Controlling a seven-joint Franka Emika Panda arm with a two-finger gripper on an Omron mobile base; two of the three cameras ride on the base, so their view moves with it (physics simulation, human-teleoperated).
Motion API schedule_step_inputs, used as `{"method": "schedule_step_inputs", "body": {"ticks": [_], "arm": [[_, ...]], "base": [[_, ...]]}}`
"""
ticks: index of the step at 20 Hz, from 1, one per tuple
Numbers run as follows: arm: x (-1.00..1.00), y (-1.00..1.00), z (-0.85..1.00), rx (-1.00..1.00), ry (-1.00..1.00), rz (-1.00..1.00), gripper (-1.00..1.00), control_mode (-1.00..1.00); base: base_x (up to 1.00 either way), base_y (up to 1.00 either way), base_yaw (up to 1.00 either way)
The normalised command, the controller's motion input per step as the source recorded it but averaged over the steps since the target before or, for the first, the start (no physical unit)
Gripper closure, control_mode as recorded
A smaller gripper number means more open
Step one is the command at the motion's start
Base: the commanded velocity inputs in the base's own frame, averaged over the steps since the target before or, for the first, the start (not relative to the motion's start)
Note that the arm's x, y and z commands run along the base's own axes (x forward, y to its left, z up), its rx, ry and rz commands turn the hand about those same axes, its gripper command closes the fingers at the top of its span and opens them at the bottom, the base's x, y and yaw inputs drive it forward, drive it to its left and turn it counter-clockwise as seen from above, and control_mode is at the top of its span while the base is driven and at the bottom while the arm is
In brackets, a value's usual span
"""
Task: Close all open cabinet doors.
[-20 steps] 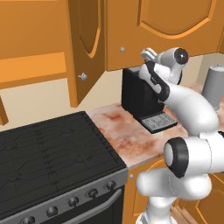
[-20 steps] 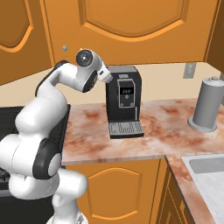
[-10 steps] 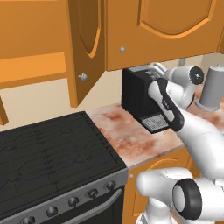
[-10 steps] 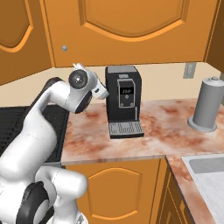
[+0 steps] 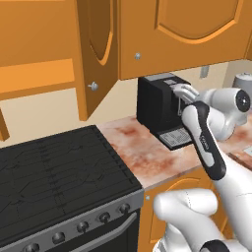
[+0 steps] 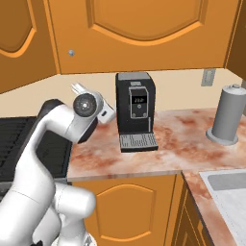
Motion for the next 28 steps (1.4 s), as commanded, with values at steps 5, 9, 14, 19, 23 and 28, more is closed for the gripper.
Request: {"method": "schedule_step_inputs", "body": {"ticks": [5,9,14,19,23,28], "arm": [[-0.53,0.01,-0.24,-0.01,0.0,0.07,-1.0,-1.0],[-0.3,0.0,-0.23,-0.01,0.0,0.03,-1.0,-1.0],[-0.3,0.0,-0.21,-0.01,0.0,0.0,-1.0,-1.0],[-0.02,0.02,-0.05,-0.03,0.0,0.0,-1.0,-1.0],[0.0,0.0,0.0,0.0,0.0,0.0,-1.0,-1.0],[-0.14,0.01,-0.07,0.0,-0.01,0.0,-1.0,1.0]], "base": [[0.0,0.0,0.0],[0.0,0.0,0.0],[0.0,0.0,0.0],[0.0,0.0,0.0],[0.0,0.0,0.0],[-0.32,0.15,0.0]]}}
